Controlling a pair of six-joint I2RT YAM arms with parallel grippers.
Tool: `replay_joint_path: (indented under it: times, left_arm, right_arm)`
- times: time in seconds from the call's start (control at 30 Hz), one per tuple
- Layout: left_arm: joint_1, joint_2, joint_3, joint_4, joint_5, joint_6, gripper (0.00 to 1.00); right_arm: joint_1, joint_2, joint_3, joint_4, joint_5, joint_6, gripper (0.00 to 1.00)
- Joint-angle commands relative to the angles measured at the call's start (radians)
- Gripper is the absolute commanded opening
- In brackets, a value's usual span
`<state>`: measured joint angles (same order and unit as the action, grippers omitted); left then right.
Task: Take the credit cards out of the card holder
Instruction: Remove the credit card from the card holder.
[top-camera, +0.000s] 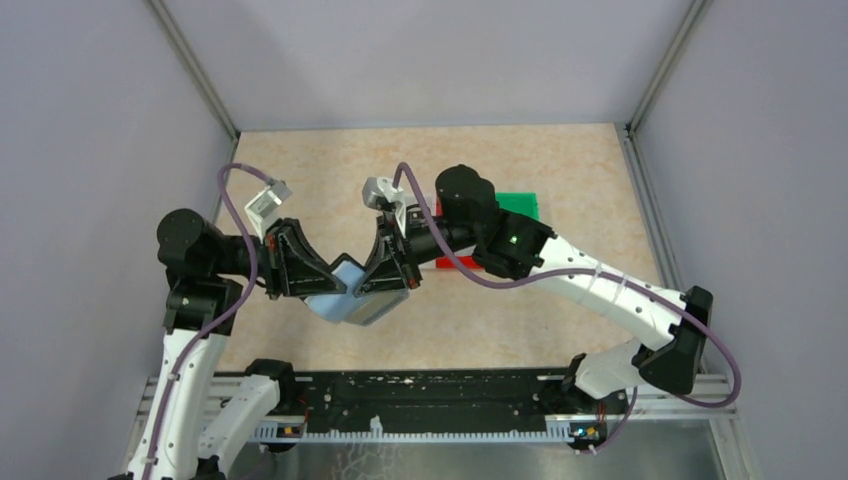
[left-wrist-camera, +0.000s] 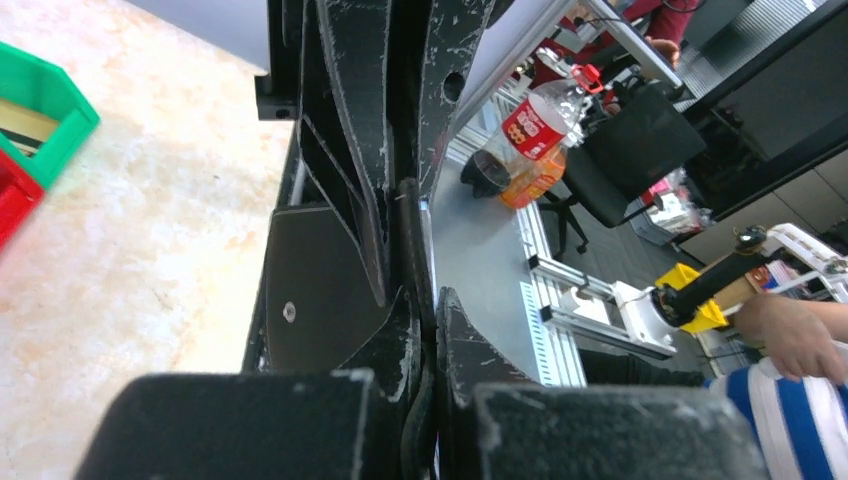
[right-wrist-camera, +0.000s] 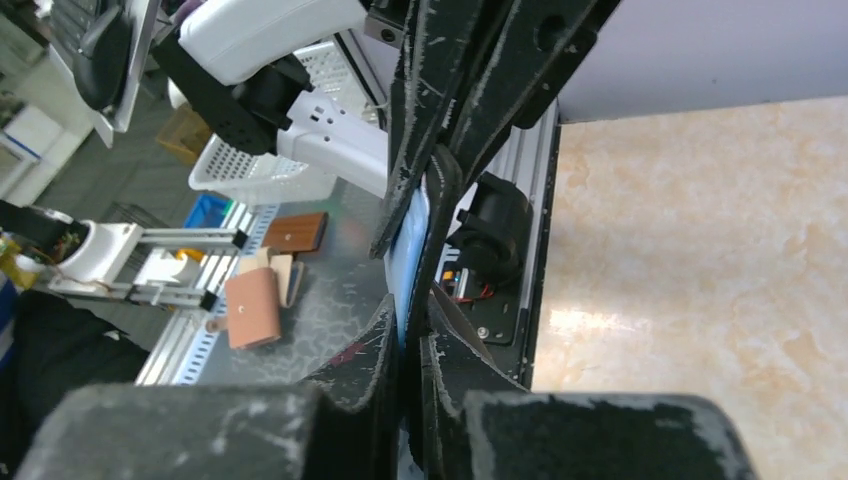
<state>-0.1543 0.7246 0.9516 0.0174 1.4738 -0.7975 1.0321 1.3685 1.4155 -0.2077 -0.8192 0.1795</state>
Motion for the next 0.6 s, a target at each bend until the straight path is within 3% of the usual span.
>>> replay_joint_path:
  times: [0.0, 0.03, 0.07, 0.13, 0.23, 0.27, 0.37, 0.57]
  left_arm:
    - [0.004, 0.013, 0.076, -0.129, 0.007, 0.168, 0.00]
    - [0.004, 0.013, 0.085, -0.158, -0.014, 0.189, 0.01]
    - [0.004, 0.013, 0.093, -0.192, -0.045, 0.231, 0.11]
    - [0.004, 0.006, 0.104, -0.253, -0.116, 0.317, 0.45]
    - [0.004, -0.018, 0.099, -0.293, -0.181, 0.376, 0.79]
    - [0.004, -0.028, 0.092, -0.294, -0.190, 0.381, 0.85]
    - [0.004, -0.053, 0.071, -0.284, -0.196, 0.370, 0.94]
    - [0.004, -0.086, 0.024, -0.200, -0.169, 0.279, 0.89]
  right_arm:
    - [0.010, -0.022, 0.028, 0.072, -0.025, 0.099, 0.00]
    - [0.010, -0.024, 0.028, 0.076, -0.014, 0.121, 0.00]
    - [0.010, -0.027, 0.027, 0.082, 0.002, 0.145, 0.00]
    - [0.009, -0.043, 0.016, 0.112, 0.036, 0.199, 0.00]
    - [-0.005, -0.093, -0.051, 0.228, 0.088, 0.309, 0.00]
    - [-0.013, -0.122, -0.086, 0.309, 0.104, 0.353, 0.00]
    - [-0.039, -0.182, -0.181, 0.457, 0.141, 0.461, 0.00]
    - [-0.076, -0.242, -0.282, 0.614, 0.187, 0.579, 0.00]
